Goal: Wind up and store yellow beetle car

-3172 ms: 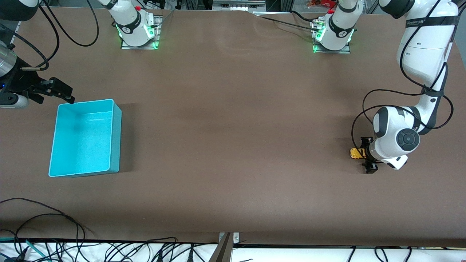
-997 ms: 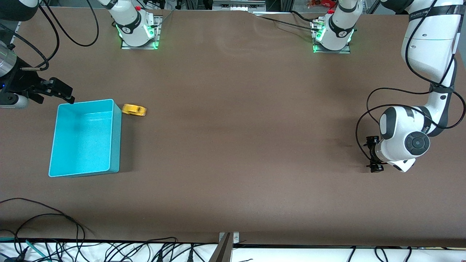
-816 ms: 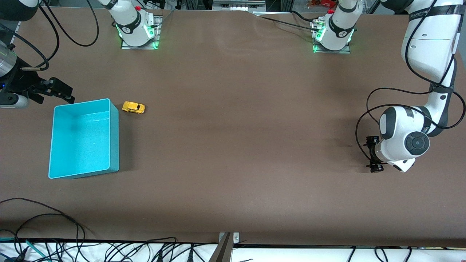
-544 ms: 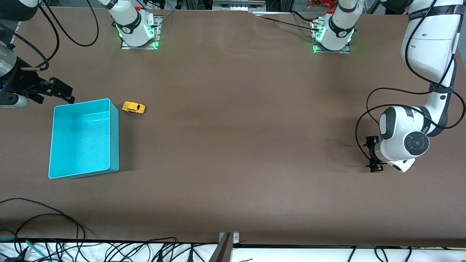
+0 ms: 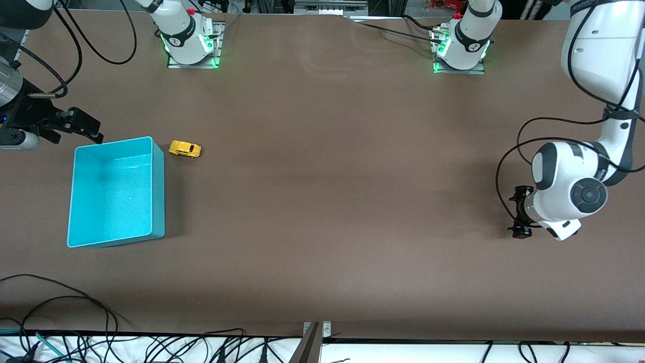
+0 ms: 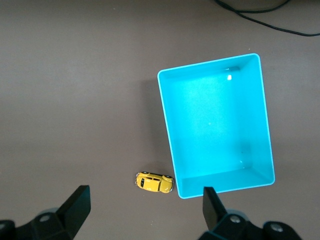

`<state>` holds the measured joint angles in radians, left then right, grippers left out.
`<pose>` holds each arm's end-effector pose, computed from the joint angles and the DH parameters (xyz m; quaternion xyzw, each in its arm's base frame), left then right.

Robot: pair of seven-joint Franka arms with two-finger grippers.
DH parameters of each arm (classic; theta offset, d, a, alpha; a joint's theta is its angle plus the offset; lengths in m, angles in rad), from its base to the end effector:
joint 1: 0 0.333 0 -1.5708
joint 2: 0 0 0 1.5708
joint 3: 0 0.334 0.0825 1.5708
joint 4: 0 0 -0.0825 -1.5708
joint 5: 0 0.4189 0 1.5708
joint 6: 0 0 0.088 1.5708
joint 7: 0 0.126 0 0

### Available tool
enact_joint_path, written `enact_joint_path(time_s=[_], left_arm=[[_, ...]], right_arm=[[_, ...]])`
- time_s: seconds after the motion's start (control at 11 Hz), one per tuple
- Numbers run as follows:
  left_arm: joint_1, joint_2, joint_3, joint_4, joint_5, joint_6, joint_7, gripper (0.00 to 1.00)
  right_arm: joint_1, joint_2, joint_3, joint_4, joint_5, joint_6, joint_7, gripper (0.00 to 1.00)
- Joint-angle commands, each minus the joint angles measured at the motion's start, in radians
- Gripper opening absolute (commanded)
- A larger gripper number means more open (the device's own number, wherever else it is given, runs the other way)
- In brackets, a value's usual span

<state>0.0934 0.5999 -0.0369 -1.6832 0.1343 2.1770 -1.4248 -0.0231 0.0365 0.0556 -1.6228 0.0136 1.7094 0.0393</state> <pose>0.7005 0.0489 0.2166 -0.7617 -0.6444 0.0138 0.0661 0.6130 0.0209 0.5875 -0.9996 0.0042 -0.0248 0.0087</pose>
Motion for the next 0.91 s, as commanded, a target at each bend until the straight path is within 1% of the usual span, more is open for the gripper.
enact_joint_path(time_s=[0.0, 0.18, 0.36, 0.45, 0.54, 0.72, 0.82], left_arm=[[0.002, -0.104, -0.032, 0.016, -0.038, -0.129, 0.214, 1.00], [0.002, -0.172, -0.035, 0.016, -0.112, -0.157, 0.376, 1.00], [-0.001, -0.236, -0.041, 0.016, -0.131, -0.216, 0.513, 1.00], [-0.001, -0.267, -0.067, 0.016, -0.136, -0.244, 0.568, 1.00], [-0.001, -0.290, -0.073, 0.016, -0.139, -0.262, 0.627, 1.00], [-0.001, -0.343, -0.087, 0.016, -0.154, -0.313, 0.758, 1.00], [-0.001, -0.371, -0.099, 0.017, -0.156, -0.339, 0.811, 1.00]], right_arm=[[0.000, -0.001, 0.001, 0.018, -0.014, -0.017, 0.001, 1.00], [0.000, 0.000, 0.001, 0.018, -0.015, -0.017, 0.002, 1.00], [0.003, 0.000, 0.006, 0.018, -0.012, -0.014, 0.004, 1.00], [0.006, 0.002, 0.010, 0.018, -0.012, -0.017, 0.004, 1.00], [0.008, 0.005, 0.016, 0.017, -0.012, -0.017, 0.005, 1.00], [0.012, 0.031, 0.018, 0.015, -0.012, -0.019, 0.005, 1.00], [0.020, 0.031, 0.018, -0.011, -0.015, -0.020, 0.007, 1.00]])
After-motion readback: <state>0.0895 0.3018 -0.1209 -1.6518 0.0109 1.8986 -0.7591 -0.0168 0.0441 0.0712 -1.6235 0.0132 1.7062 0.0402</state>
